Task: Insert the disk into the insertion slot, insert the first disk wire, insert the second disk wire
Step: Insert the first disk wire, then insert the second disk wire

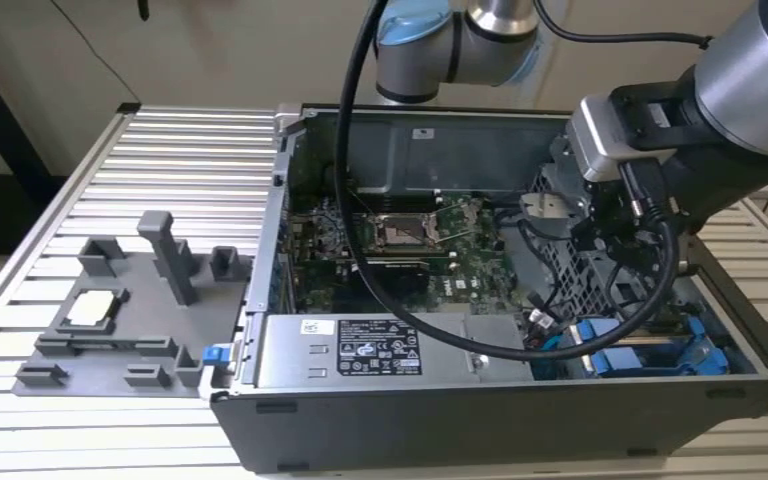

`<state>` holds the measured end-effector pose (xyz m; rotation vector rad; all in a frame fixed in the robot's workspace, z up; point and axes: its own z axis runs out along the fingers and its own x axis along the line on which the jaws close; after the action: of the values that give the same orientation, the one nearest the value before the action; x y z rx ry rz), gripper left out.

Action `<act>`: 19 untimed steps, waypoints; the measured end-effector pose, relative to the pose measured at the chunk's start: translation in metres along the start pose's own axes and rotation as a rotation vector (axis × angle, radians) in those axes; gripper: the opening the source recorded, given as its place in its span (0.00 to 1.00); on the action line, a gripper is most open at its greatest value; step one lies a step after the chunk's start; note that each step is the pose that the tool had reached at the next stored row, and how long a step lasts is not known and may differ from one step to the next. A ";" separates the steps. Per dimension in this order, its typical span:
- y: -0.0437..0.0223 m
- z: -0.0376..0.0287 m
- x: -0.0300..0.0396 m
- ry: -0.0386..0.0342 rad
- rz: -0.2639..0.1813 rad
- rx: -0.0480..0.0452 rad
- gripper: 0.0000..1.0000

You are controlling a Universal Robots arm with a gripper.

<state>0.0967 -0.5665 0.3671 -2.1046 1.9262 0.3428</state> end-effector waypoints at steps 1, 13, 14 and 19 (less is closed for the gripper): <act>0.0000 0.0000 0.0000 0.0001 0.000 0.0000 0.16; -0.0001 0.0003 0.0001 0.0720 0.000 -0.0065 0.16; -0.0001 0.0003 0.0001 0.0902 -0.001 -0.0081 0.16; -0.0011 0.0005 0.0003 0.1802 -0.001 -0.0147 0.16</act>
<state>0.0979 -0.5665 0.3666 -2.2140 2.0250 0.1723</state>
